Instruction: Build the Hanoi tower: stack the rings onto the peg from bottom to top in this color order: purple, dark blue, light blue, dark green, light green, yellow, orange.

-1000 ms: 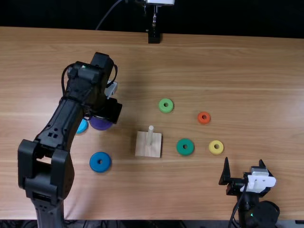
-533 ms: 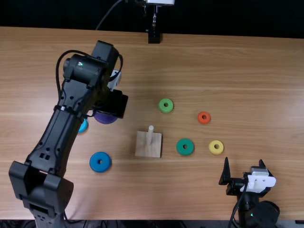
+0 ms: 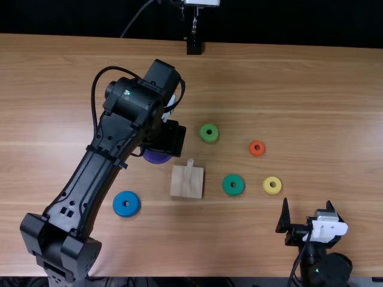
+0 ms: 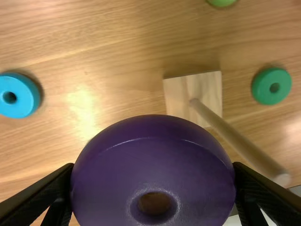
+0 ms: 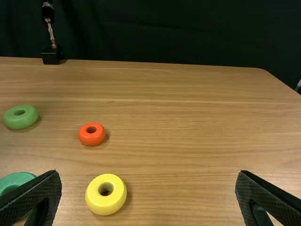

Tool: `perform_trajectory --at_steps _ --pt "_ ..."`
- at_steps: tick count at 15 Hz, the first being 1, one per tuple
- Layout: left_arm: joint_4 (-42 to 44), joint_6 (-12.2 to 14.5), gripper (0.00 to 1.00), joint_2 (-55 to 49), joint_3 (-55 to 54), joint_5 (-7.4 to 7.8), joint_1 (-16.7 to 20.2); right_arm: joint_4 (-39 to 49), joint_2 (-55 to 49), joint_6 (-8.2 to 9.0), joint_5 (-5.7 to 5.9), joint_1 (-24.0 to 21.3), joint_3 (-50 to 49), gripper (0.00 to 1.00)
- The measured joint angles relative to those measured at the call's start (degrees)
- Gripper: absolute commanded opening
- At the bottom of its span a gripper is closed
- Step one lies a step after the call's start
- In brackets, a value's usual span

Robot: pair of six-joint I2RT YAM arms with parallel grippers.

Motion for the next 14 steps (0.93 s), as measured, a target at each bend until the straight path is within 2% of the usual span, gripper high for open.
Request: perform_trajectory --at_steps 5,11,14 --pt "0.02 -3.37 0.0 -0.02 0.0 0.22 -5.25 -0.02 0.0 0.0 0.02 0.0 0.0 1.0" --pt "0.13 -4.33 0.0 -0.02 2.1 0.39 -6.12 -0.02 0.0 0.02 0.02 -0.02 0.0 1.0" --pt "0.7 -5.97 0.0 -0.02 2.1 0.39 -7.87 -0.04 0.0 0.04 0.0 -0.02 0.0 1.0"
